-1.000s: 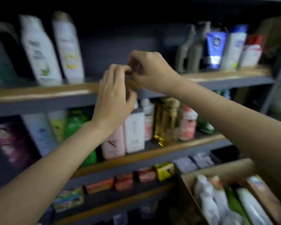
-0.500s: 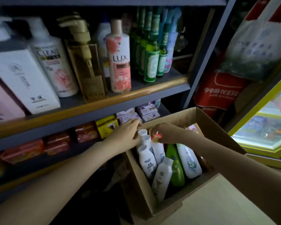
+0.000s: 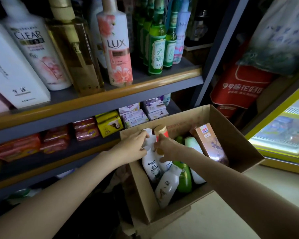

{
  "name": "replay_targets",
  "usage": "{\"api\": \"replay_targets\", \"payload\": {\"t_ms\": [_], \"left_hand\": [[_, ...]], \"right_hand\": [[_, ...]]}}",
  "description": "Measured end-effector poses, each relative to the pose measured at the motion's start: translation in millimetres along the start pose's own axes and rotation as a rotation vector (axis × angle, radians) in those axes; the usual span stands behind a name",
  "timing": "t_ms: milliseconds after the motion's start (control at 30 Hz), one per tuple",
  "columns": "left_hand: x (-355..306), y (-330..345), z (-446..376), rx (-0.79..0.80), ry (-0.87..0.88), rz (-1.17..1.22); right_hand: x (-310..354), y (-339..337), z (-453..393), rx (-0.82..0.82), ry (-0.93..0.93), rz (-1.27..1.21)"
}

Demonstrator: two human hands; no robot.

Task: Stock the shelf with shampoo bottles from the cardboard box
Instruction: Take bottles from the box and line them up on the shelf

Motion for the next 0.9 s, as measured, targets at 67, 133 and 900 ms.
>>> {"api": "replay_targets", "payload": {"t_ms": [67,133,900], "left_hand": [[-6,-6,2,-0.015,0.026,0.032],[-6,-15,3,-0.027,0.024,0.064],[27,-403,276,-0.915,0.246,0.616]], "right_hand": [[3,-3,2,0.028,-0.014,0.106],[5,-28,8,-0.012,0.018,0.122],[323,-414,134,-0.925,-0.625,-0.527]]}}
Point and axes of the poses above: each hand's wrist, its own z-axis away from the middle knuckle, its own y-axis out of the palm, x = y × z, the point moved 9 cm from there along -z, towards the middle knuckle, and after that the axes turned 4 degrees about -z, right-handed, at the moved point
